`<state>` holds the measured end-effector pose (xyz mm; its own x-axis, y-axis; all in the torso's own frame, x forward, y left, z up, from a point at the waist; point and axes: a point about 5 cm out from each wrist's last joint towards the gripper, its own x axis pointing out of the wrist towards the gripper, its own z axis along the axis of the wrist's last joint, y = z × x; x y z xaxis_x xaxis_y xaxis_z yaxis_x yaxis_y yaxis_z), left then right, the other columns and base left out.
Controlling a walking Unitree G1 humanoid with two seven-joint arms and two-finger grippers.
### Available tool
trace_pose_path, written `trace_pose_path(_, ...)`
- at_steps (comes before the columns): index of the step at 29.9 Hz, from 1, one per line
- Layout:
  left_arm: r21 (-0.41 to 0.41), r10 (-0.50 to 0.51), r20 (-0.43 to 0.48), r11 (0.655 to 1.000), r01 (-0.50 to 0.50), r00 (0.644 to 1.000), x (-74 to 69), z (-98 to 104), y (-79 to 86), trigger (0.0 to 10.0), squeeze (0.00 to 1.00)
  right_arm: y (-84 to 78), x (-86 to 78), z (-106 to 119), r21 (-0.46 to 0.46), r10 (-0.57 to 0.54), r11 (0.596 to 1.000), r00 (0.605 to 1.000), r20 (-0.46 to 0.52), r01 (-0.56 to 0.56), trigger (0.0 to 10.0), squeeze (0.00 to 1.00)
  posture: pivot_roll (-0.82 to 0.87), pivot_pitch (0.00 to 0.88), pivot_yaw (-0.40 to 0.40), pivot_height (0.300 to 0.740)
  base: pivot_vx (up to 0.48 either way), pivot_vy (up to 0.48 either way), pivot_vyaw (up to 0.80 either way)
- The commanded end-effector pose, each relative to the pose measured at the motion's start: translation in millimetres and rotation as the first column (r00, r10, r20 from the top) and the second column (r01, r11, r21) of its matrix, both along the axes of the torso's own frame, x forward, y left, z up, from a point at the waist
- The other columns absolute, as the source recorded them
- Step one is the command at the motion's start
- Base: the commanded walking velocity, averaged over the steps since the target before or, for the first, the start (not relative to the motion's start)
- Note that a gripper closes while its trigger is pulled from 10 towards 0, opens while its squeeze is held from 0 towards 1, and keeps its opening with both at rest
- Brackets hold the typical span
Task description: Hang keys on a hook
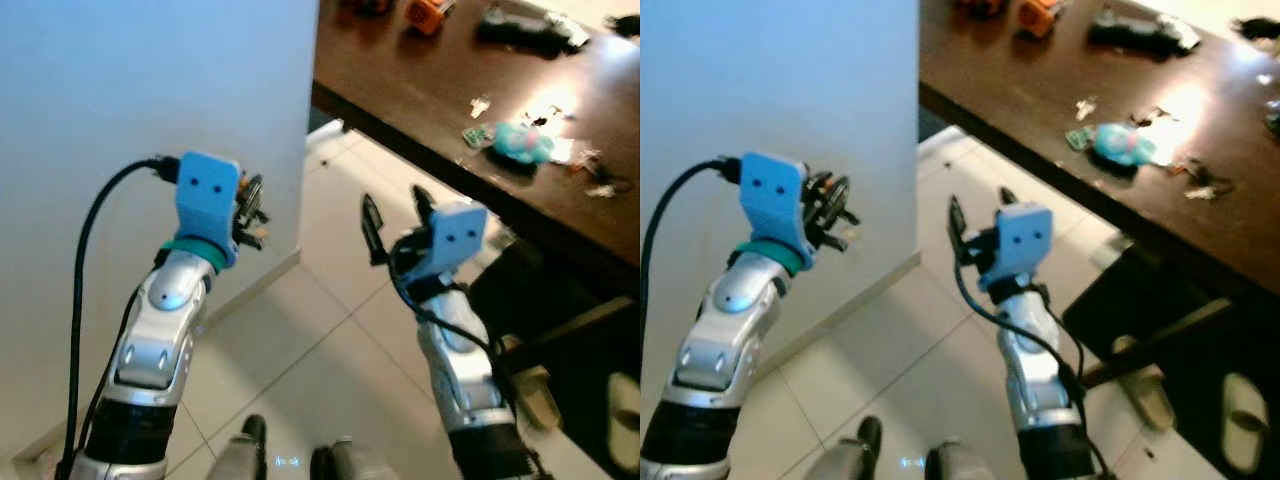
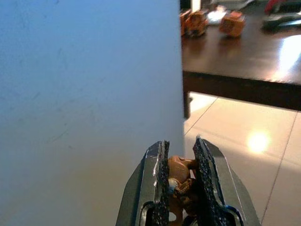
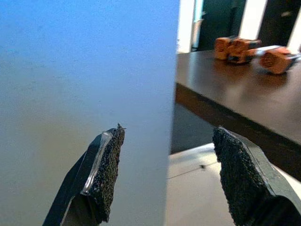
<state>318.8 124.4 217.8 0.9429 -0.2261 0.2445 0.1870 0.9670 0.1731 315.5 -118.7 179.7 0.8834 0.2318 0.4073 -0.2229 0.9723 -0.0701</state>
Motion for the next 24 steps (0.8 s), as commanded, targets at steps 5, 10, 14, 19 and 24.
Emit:
trace_pose_path(5, -0.009, -0.01, 0.037, 1.0, 0.01, 0.999, 0.7, 7, -3.4, 10.0, 0.0, -4.3, 0.4, -2, 0.004, -0.016, 1.0, 1.0, -0.008, 0.016, 10.0, 0.0, -0.13, 0.15, 0.027, 0.74, 0.0, 0.0, 0.78)
trace_pose_path(10, -0.012, 0.001, 0.124, 1.0, 0.0, 0.992, 1.5, 25, -6.3, 10.0, 0.0, -3.9, 2.0, 3, 0.005, -0.012, 1.0, 1.0, 0.004, 0.012, 10.0, 0.0, -0.12, 0.151, 0.023, 0.74, 0.0, 0.0, 0.78)
trace_pose_path(14, -0.006, 0.001, 0.199, 1.0, 0.0, 0.98, 0.6, 41, -9.8, 10.0, 0.0, -1.9, 3.1, 4, 0.004, -0.004, 1.0, 1.0, 0.006, 0.004, 10.0, 0.0, -0.12, 0.151, 0.02, 0.74, 0.0, 0.0, 0.78)
trace_pose_path(19, 0.013, -0.01, 0.27, 1.0, 0.007, 0.963, -0.7, 55, -15.1, 10.0, 0.0, -1.7, 3.5, 2, 0.002, -0.002, 1.0, 1.0, 0.0, 0.002, 10.0, 0.0, -0.12, 0.151, 0.015, 0.74, 0.0, 0.0, 0.78)
trace_pose_path(24, 0.01, -0.017, 0.406, 1.0, 0.014, 0.914, 0.8, 88, -28.4, 10.0, 0.0, -1.5, 4.9, -3, -0.001, 0.002, 1.0, 1.0, -0.018, -0.003, 10.0, 0.0, -0.12, 0.147, 0.011, 0.74, 0.0, 0.0, 0.78)
